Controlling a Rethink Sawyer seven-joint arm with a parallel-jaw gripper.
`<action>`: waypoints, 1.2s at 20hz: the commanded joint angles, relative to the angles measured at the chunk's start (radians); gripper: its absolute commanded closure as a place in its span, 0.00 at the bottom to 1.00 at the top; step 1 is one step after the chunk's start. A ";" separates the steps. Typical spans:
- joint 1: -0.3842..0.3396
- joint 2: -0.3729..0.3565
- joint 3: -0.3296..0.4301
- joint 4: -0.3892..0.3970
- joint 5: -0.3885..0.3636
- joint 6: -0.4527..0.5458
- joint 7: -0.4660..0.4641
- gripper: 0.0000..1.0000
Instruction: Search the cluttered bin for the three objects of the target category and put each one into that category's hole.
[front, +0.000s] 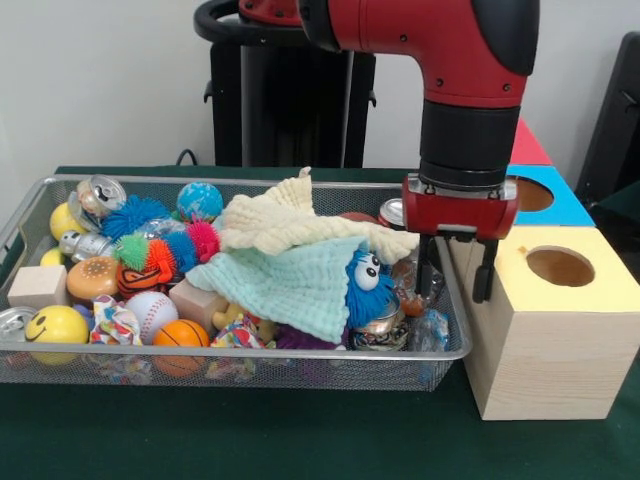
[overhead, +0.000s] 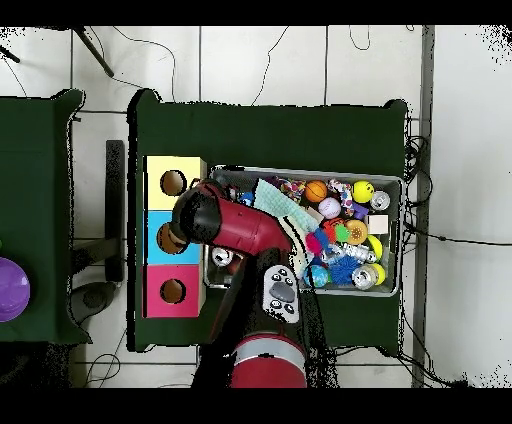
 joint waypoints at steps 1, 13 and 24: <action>-0.038 0.053 0.201 0.155 0.053 -0.160 0.334 0.00; -0.183 0.060 0.325 0.249 -0.039 -0.324 0.326 0.00; -0.273 0.041 0.380 0.289 -0.106 -0.295 0.292 0.00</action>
